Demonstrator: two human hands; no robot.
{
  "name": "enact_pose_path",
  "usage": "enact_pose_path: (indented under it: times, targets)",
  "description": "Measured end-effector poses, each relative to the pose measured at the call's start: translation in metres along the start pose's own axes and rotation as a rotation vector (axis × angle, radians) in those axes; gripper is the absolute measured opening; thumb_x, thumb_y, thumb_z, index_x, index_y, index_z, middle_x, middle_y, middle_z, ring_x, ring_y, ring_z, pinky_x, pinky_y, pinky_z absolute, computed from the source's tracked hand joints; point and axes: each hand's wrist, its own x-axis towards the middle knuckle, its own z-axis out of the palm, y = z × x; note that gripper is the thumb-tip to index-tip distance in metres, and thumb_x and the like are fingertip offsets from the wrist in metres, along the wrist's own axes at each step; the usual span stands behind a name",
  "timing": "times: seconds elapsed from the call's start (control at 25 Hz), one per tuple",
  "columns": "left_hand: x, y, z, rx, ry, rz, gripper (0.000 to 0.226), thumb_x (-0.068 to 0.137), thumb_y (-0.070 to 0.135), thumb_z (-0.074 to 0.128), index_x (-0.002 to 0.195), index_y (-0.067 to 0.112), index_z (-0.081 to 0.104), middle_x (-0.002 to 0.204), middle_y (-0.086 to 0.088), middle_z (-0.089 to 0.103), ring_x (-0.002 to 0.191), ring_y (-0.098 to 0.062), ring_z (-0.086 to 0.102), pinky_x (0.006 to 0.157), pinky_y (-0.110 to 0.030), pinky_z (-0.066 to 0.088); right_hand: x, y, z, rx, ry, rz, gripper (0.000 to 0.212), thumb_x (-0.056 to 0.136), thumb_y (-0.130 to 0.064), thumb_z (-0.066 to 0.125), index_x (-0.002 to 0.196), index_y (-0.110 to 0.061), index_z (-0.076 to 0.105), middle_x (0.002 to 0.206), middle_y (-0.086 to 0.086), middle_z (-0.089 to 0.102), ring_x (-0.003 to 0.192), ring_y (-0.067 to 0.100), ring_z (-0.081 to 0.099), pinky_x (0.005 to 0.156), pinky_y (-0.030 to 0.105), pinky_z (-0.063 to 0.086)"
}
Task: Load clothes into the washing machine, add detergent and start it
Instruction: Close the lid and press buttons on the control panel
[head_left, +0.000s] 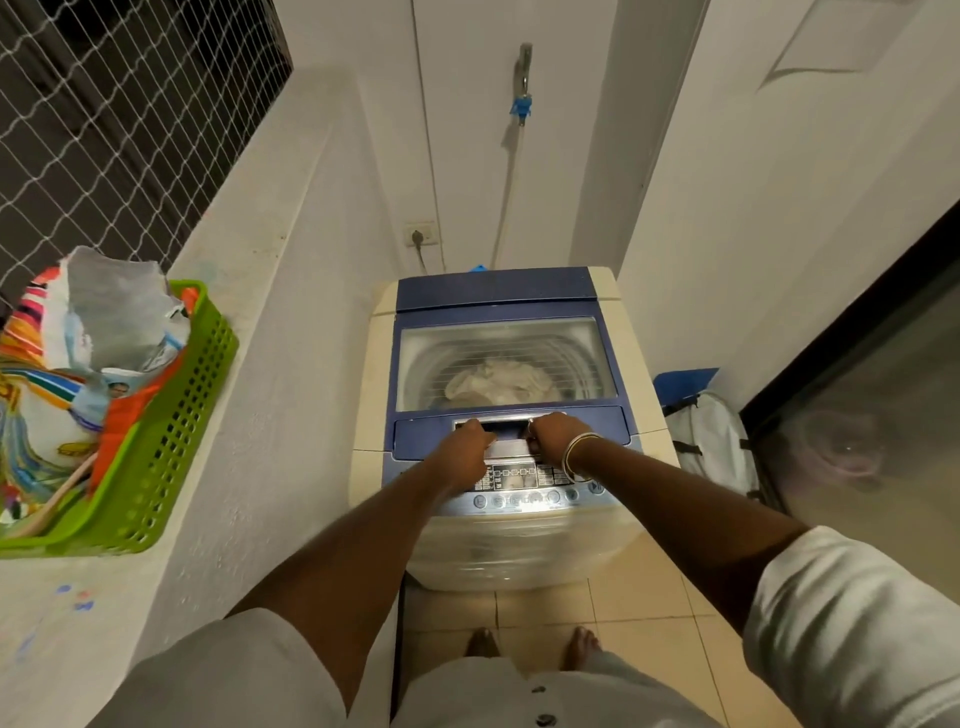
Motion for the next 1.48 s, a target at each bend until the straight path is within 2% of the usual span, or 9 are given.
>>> enact_pose_path:
  times: [0.08,0.16,0.32,0.48,0.56,0.68,0.76,1.28,1.48]
  targets:
    - [-0.005,-0.002,0.009,0.02,0.037,0.021,0.042,0.079,-0.01,0.049,0.117,0.006,0.058,0.116,-0.014,0.053,0.103,-0.031,0.056,0.078,-0.033,0.041,0.003,-0.004,0.001,-0.03,0.027,0.017,0.026,0.093,-0.018,0.055,0.114,-0.017,0.07,0.107,0.011,0.071,0.098,0.031,0.066,0.081,0.036,0.054]
    - [-0.011,-0.003,0.021,0.078,0.08,0.063,0.064,0.079,-0.008,0.053,0.141,0.003,0.044,0.132,-0.017,0.05,0.118,-0.034,0.051,0.095,-0.036,0.041,0.0,-0.009,0.002,-0.066,0.104,0.03,0.023,0.093,-0.017,0.057,0.113,-0.015,0.067,0.108,0.013,0.07,0.101,0.032,0.065,0.08,0.038,0.054]
    - [-0.027,0.001,0.031,0.153,0.06,0.06,0.085,0.086,-0.005,0.056,0.157,0.007,0.011,0.164,-0.015,0.014,0.151,-0.033,0.015,0.123,-0.041,0.013,-0.013,-0.012,0.011,-0.174,0.257,0.075,0.021,0.095,-0.022,0.058,0.11,-0.012,0.068,0.11,0.012,0.069,0.108,0.032,0.062,0.08,0.04,0.053]
    - [-0.033,0.009,0.027,0.086,-0.007,-0.034,0.082,0.09,-0.007,0.047,0.158,0.011,0.005,0.166,-0.012,-0.003,0.153,-0.032,0.001,0.124,-0.045,0.014,-0.026,-0.009,0.018,-0.212,0.214,0.041,0.02,0.09,-0.02,0.066,0.108,-0.013,0.071,0.108,0.01,0.073,0.1,0.03,0.069,0.082,0.039,0.058]
    - [-0.038,0.018,0.028,0.053,-0.031,-0.081,0.083,0.091,-0.006,0.048,0.159,0.012,0.004,0.166,-0.011,-0.006,0.153,-0.032,-0.002,0.122,-0.045,0.02,-0.034,-0.001,0.026,-0.218,0.167,-0.004,0.038,0.083,-0.016,0.073,0.12,-0.012,0.064,0.123,0.012,0.067,0.106,0.031,0.067,0.085,0.04,0.057]
    - [-0.038,0.026,0.025,0.049,-0.054,-0.123,0.085,0.091,-0.002,0.053,0.158,0.011,0.002,0.166,-0.012,-0.007,0.153,-0.033,-0.002,0.12,-0.045,0.024,-0.039,0.014,0.039,-0.147,0.058,-0.061,0.08,0.08,-0.019,0.075,0.149,-0.01,0.035,0.159,0.013,0.029,0.136,0.03,0.046,0.102,0.043,0.049]
    - [-0.035,0.027,0.023,0.089,-0.078,-0.124,0.085,0.091,0.002,0.055,0.158,0.009,0.003,0.165,-0.015,-0.005,0.152,-0.035,0.0,0.121,-0.044,0.019,-0.036,0.018,0.042,-0.135,0.014,-0.076,0.088,0.081,-0.022,0.074,0.154,-0.011,0.025,0.164,0.01,0.016,0.144,0.027,0.034,0.107,0.045,0.044]
    - [-0.031,0.01,0.029,0.077,-0.075,-0.096,0.09,0.089,0.001,0.058,0.159,0.021,0.005,0.166,-0.001,-0.005,0.153,-0.028,0.008,0.114,-0.04,0.034,-0.033,0.017,0.046,-0.15,0.012,-0.071,0.082,0.089,-0.018,0.066,0.155,-0.008,0.018,0.165,0.012,0.009,0.149,0.028,0.022,0.113,0.046,0.038]
    - [-0.031,0.005,0.029,0.135,-0.056,-0.038,0.084,0.09,0.005,0.057,0.159,0.017,0.011,0.166,-0.007,0.001,0.152,-0.031,0.014,0.116,-0.042,0.031,-0.042,0.008,0.054,-0.127,0.008,0.001,0.076,0.094,-0.017,0.055,0.156,-0.009,0.012,0.166,0.009,0.003,0.151,0.028,0.013,0.114,0.055,0.032]
